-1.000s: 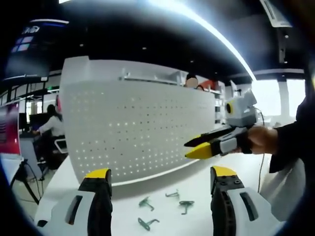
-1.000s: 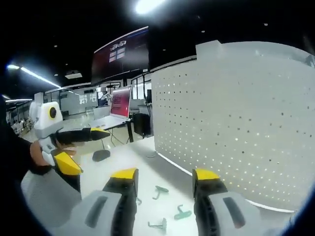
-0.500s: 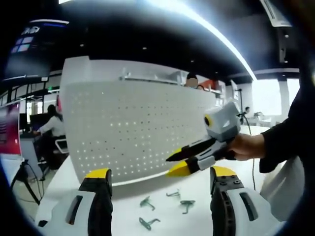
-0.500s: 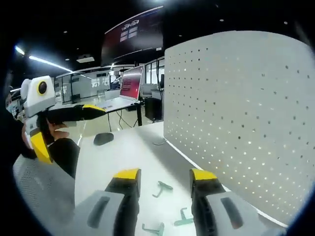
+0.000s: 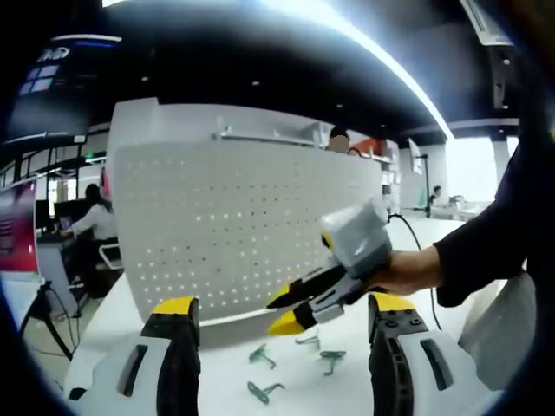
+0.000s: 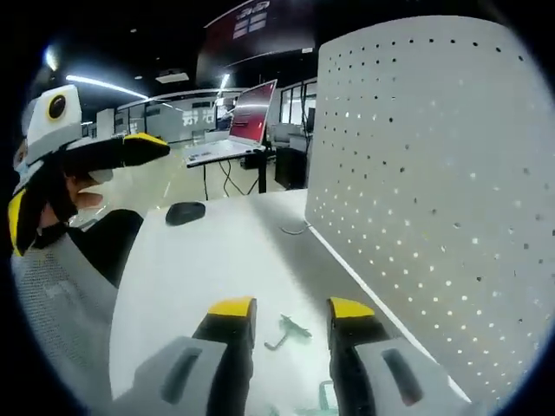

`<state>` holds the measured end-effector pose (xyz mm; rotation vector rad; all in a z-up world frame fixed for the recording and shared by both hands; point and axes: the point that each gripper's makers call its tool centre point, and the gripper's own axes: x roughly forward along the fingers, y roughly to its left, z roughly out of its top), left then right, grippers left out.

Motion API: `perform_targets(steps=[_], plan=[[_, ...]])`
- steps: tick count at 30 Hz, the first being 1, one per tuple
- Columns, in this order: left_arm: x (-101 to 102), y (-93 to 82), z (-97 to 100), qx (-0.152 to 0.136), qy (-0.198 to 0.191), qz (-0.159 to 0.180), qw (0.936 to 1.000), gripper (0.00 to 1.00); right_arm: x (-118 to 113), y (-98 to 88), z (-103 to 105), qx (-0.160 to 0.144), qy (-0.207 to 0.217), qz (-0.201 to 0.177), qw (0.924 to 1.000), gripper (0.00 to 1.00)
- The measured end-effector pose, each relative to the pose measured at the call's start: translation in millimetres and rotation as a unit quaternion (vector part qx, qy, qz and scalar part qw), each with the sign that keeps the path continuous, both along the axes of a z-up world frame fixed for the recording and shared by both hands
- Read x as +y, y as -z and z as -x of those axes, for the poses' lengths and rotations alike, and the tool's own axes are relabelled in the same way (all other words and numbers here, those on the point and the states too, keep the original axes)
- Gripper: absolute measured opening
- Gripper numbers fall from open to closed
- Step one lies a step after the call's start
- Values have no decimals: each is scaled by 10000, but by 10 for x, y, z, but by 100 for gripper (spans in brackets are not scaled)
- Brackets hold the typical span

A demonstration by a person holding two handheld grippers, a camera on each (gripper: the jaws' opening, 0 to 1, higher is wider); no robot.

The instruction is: Insert the hook assembly into the mounting plate slot until the hook locks in place.

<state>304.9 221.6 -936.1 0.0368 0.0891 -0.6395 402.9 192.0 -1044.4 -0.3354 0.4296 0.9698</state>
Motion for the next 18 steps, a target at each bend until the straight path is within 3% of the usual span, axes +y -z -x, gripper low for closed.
perform_targets(steps=[18], plan=[[-6, 2, 4, 8, -14, -7, 10000, 79, 123, 419, -64, 124, -532, 627, 9965, 17]])
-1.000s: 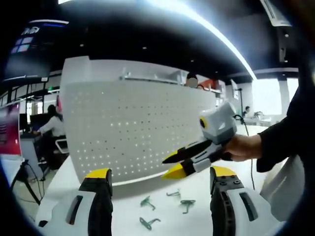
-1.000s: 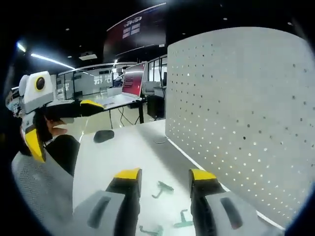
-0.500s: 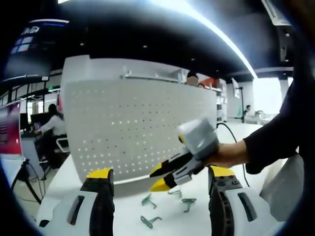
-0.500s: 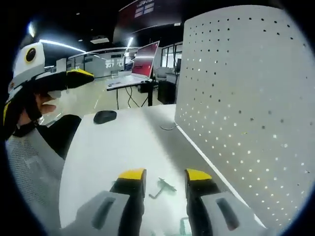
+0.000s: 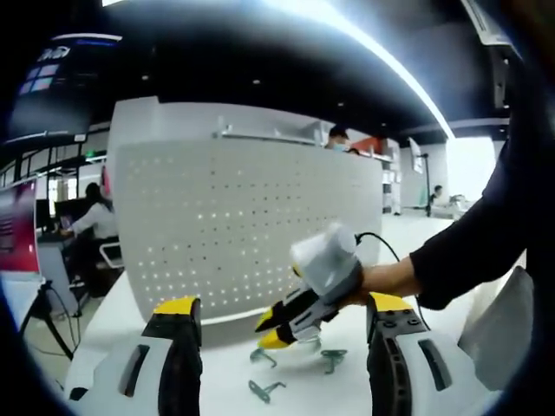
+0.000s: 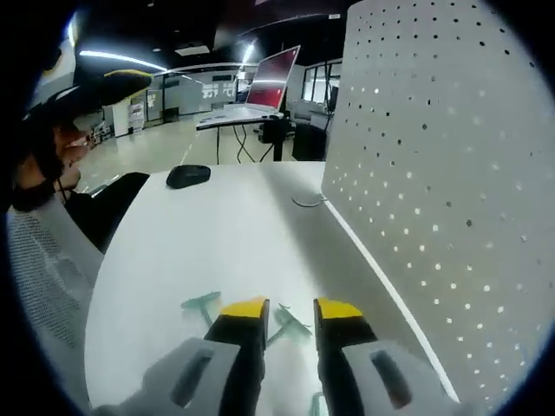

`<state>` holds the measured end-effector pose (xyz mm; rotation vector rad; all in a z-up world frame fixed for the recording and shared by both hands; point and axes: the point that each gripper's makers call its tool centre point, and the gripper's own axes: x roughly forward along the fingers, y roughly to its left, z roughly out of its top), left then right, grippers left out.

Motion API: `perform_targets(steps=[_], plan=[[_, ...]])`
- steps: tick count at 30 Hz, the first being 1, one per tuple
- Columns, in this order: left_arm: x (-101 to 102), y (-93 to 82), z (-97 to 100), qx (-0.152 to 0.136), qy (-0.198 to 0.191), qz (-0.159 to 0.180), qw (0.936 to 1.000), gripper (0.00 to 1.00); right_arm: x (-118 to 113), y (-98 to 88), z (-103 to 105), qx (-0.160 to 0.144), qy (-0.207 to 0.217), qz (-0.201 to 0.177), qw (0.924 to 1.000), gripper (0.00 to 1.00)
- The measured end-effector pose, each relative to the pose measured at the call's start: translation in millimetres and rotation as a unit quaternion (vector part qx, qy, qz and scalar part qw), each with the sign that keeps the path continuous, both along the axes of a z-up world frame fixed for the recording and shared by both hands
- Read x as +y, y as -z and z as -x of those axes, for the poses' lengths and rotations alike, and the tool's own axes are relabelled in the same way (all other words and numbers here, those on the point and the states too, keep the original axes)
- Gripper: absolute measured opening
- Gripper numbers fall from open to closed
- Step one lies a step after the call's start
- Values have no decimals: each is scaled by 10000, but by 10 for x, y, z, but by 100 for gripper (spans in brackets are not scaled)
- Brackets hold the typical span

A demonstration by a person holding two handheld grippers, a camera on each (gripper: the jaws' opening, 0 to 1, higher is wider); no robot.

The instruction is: Insert the hook assembly into the mounting plate slot until the hook locks in place.

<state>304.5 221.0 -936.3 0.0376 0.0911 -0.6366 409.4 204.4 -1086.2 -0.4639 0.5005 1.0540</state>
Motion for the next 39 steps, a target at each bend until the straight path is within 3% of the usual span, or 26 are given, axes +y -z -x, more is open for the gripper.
perform_targets(steps=[18, 28, 39], plan=[[20, -25, -4, -23, -30, 37, 10000, 78, 107, 281, -4, -135, -519, 702, 9961, 7], [14, -30, 0, -24, -24, 44, 10000, 77, 37, 311, 24, -128, -546, 818, 9951, 0], [14, -27, 4, -22, -15, 42, 10000, 76, 67, 319, 35, -278, -680, 1002, 9923, 2]])
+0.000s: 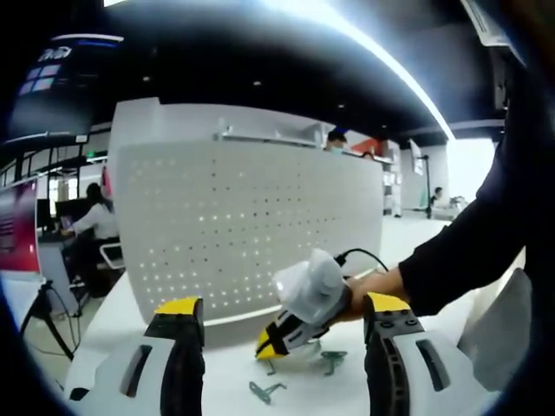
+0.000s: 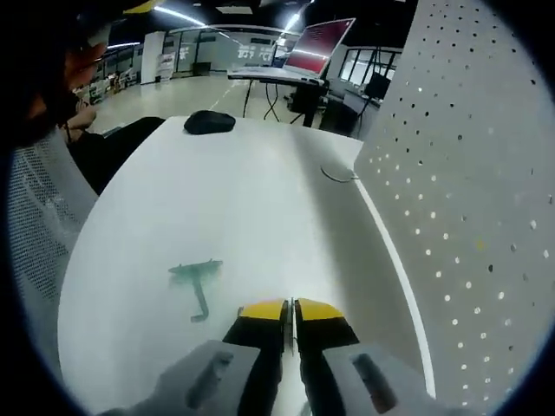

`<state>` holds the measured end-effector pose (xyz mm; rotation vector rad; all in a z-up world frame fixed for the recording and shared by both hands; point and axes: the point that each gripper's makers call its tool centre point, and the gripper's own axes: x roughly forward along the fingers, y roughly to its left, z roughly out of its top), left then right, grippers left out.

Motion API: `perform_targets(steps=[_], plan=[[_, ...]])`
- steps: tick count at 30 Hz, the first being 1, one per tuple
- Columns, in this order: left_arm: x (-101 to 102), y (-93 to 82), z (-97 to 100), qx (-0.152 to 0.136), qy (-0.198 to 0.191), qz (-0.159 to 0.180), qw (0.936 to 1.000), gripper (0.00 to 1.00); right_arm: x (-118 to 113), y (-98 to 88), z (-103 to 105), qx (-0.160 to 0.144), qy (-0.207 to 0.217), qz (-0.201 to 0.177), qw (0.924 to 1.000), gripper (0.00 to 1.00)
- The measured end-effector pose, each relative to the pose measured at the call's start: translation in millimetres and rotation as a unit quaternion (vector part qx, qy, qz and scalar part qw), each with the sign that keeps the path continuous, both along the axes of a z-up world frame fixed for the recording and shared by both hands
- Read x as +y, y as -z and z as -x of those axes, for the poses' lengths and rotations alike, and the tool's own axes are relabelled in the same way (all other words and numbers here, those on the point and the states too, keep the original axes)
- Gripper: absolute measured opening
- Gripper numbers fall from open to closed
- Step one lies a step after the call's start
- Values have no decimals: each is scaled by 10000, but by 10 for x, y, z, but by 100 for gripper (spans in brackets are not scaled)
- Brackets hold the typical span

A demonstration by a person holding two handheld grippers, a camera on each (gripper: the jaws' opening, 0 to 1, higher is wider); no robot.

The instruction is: Insert the hook assembly into the mounting plate slot until the hook locks in place.

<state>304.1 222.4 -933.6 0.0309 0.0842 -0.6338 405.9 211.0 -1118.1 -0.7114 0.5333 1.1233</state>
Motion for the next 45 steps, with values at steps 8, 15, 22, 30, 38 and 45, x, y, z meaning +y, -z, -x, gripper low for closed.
perform_targets(steps=[8, 15, 22, 30, 38, 45], plan=[[3, 7, -2, 15, 4, 0, 10000, 76, -16, -27, -13, -27, -32, 22, 10000, 0], [-15, 22, 2, 43, 50, -21, 10000, 75, -89, -139, -26, -77, 88, -89, 9999, 0], [-25, 24, 6, 50, 85, -28, 9999, 74, -150, -187, -34, -116, 169, -112, 9997, 0], [-24, 15, 8, 33, 95, -22, 9999, 73, -224, -328, -18, -203, 317, -240, 9990, 0], [-47, 32, 17, 50, 145, -83, 9998, 72, -249, -383, -24, -254, 384, -339, 9984, 0], [-30, 31, 12, 54, 119, -77, 9999, 72, -250, -372, 12, -207, 374, -342, 9985, 0]])
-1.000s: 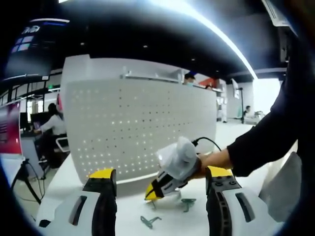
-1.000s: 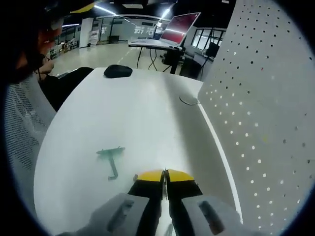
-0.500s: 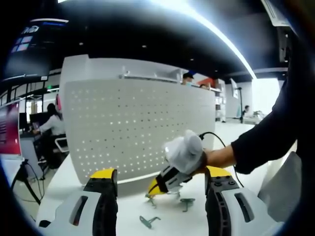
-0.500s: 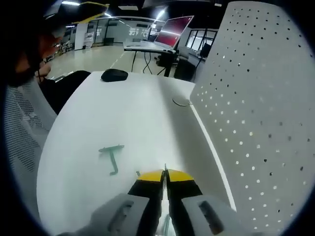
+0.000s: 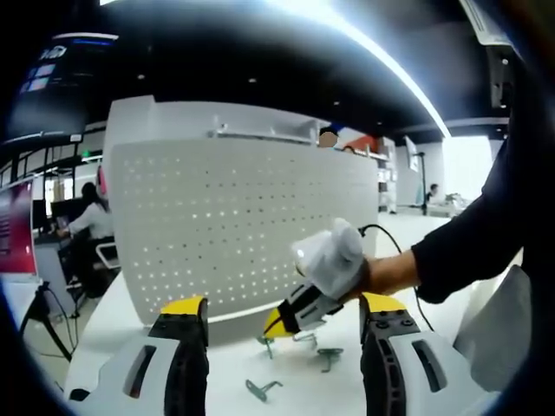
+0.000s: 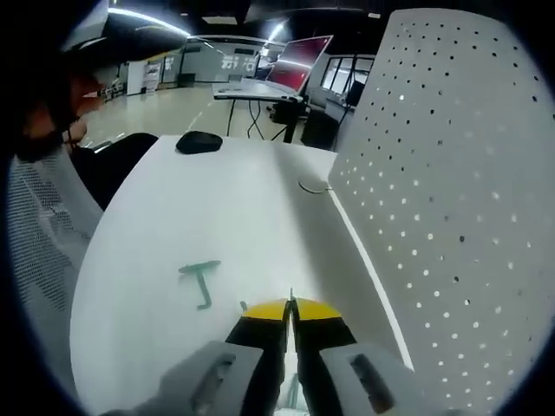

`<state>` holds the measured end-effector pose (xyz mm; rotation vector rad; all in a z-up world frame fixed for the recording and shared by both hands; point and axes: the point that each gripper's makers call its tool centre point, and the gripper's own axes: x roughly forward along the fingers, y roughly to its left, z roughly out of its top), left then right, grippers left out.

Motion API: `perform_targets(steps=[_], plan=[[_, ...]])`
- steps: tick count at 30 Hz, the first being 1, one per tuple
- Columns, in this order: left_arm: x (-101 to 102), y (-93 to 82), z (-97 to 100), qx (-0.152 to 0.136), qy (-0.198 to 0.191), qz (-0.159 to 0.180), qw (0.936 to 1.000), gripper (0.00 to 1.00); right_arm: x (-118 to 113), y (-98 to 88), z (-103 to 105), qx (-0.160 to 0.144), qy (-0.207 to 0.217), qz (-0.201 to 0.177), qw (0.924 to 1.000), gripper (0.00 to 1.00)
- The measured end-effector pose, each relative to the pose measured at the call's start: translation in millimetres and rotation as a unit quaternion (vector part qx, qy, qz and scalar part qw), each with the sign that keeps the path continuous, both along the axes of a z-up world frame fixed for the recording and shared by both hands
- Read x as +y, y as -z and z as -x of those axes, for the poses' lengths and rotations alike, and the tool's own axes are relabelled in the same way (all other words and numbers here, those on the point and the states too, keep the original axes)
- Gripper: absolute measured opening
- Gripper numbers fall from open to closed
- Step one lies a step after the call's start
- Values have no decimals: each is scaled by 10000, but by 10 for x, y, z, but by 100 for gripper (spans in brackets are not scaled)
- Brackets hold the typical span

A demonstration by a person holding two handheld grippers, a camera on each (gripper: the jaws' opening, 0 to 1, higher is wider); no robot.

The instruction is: Insert the hook assembly into the mounting plate slot until the hook locks in place.

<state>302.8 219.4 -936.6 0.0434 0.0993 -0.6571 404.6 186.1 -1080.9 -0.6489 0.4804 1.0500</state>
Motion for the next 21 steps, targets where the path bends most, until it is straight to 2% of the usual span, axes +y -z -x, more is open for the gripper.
perform_targets(steps=[7, 16, 21], plan=[[1, 34, -9, 43, -11, -57, 10000, 71, -1, -160, 39, -18, 63, -249, 9997, 0], [-18, 63, -1, 81, 18, -121, 9999, 69, 33, -470, 158, 14, 187, -808, 9966, 0], [3, 69, -8, 87, -28, -151, 9998, 66, 68, -698, 258, 86, 265, -1201, 9924, 0]])
